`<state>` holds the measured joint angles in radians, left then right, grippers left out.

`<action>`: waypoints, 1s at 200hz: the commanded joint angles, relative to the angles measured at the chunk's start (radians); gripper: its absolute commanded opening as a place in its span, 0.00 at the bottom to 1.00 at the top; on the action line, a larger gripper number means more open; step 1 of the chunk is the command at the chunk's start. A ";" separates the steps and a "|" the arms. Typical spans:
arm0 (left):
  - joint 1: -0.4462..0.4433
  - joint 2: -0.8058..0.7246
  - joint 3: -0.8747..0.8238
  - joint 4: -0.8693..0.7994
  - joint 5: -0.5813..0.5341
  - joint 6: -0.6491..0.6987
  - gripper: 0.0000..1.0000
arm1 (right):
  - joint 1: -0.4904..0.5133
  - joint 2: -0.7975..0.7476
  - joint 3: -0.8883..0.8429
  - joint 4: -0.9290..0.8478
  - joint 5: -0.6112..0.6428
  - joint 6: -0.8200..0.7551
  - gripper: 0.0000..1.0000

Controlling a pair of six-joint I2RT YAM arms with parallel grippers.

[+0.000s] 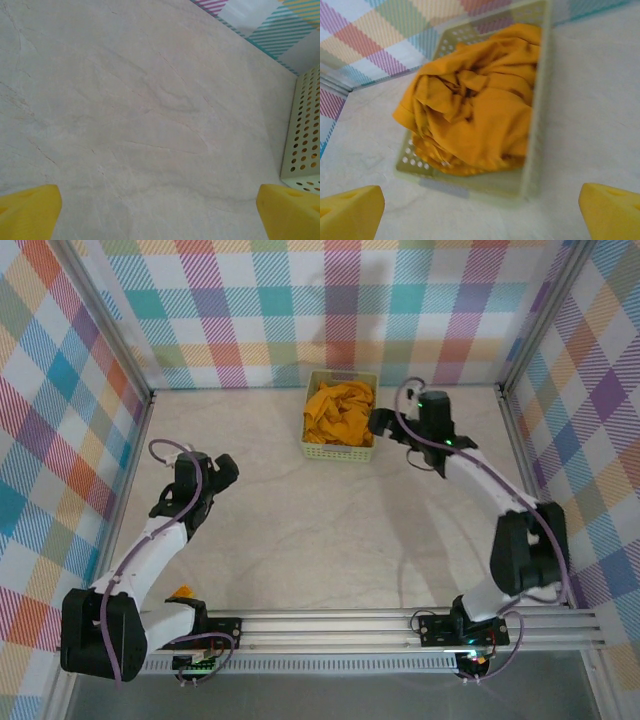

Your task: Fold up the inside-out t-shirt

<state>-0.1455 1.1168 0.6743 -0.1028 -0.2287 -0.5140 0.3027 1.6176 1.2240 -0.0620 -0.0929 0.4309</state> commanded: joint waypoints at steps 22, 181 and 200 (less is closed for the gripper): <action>-0.001 -0.080 -0.055 0.019 -0.020 -0.027 1.00 | 0.087 0.274 0.278 -0.050 0.037 -0.024 1.00; 0.001 -0.109 -0.053 0.015 0.039 0.000 1.00 | 0.126 1.005 1.238 -0.517 0.211 -0.026 0.88; 0.000 -0.109 -0.052 0.012 0.040 -0.001 1.00 | 0.107 1.011 1.243 -0.508 0.219 -0.026 0.74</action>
<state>-0.1455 1.0225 0.6304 -0.1028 -0.2020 -0.5270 0.4290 2.6095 2.4302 -0.4999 0.0692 0.4026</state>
